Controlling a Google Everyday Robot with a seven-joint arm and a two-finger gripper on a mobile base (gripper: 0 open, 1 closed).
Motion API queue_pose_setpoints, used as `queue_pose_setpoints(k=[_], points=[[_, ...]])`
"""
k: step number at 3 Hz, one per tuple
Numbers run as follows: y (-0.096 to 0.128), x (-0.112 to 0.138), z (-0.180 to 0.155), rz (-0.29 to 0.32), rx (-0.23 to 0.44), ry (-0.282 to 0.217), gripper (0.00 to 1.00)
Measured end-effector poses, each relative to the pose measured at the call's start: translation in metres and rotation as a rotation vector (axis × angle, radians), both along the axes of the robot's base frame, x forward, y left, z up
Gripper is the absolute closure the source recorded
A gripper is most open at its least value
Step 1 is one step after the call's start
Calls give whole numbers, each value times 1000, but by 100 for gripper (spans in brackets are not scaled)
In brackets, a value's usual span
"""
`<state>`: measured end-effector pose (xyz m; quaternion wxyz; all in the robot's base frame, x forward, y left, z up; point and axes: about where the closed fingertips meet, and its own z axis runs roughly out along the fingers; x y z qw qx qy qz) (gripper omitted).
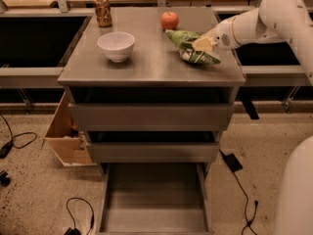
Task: Place green jalapeno chip bag into bottom drawer
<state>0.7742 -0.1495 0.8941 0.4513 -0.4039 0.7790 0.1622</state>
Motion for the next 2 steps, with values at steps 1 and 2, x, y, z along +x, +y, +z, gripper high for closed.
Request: queue_pose_setpoints(k=[1,2], points=[[-10,-34,40,48,-89,-18,100],[-32,-88,66,100,-173,30,100]])
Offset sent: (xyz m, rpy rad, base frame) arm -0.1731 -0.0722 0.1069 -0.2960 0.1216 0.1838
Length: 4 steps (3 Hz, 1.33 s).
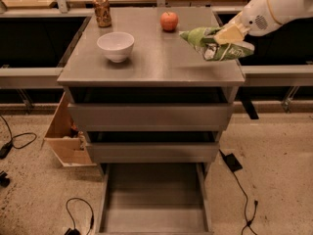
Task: Place green jalapeno chip bag into bottom drawer
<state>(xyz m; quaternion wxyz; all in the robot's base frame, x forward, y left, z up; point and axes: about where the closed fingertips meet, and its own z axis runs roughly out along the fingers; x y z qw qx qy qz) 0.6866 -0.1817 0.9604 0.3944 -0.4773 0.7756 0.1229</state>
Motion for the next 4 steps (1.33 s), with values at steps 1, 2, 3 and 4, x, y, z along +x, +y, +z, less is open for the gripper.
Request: queue_pose_setpoints(k=[1,2,3,4], points=[[-28,-63,5,-5,18,82,100],[-43,-126,3,-20,95,106,100],[-43,-151,-23,-64,245,66,100],[-75,-176,-60,-169,285,92,100]])
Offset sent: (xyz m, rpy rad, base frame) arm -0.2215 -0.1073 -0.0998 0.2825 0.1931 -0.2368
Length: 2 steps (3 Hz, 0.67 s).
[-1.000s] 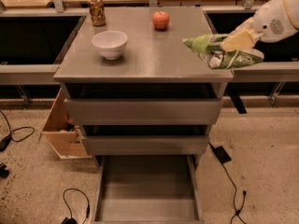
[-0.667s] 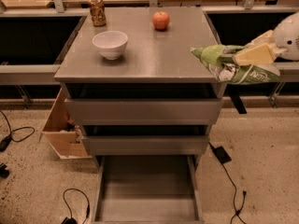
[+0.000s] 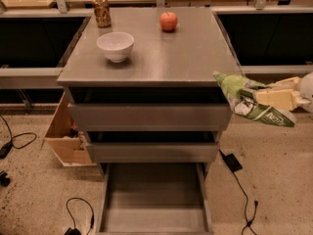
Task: Place green jalapeno chip bag into bottom drawer
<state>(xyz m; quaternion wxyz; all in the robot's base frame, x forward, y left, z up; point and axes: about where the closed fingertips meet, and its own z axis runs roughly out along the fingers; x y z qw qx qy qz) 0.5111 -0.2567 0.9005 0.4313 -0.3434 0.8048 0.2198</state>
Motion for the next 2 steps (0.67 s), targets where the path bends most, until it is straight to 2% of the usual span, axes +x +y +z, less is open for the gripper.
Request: queue_pose_setpoints(k=[1,2], points=[[0,0,0,0,0,0,100],[8,10,-18,13,52,19,100]])
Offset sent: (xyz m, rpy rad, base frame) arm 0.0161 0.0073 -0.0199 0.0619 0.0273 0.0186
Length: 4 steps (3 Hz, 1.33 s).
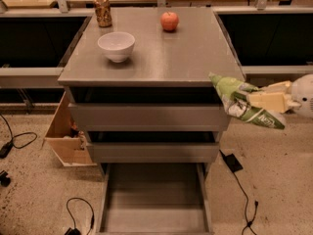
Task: Place green jalapeno chip bag into bottom drawer
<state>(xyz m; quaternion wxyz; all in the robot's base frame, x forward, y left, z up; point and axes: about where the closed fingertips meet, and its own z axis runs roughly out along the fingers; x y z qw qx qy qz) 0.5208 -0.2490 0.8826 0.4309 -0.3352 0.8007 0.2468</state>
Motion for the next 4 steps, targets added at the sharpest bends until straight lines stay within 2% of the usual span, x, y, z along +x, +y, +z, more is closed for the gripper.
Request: queue_pose_setpoints(k=[1,2,3,4], points=[[14,-9,-74,-17,104,100,100],[38,-39,-163,15,218,185,100],[58,-59,-238,61,310,228,100],[59,-58,-238,61,310,229,100]])
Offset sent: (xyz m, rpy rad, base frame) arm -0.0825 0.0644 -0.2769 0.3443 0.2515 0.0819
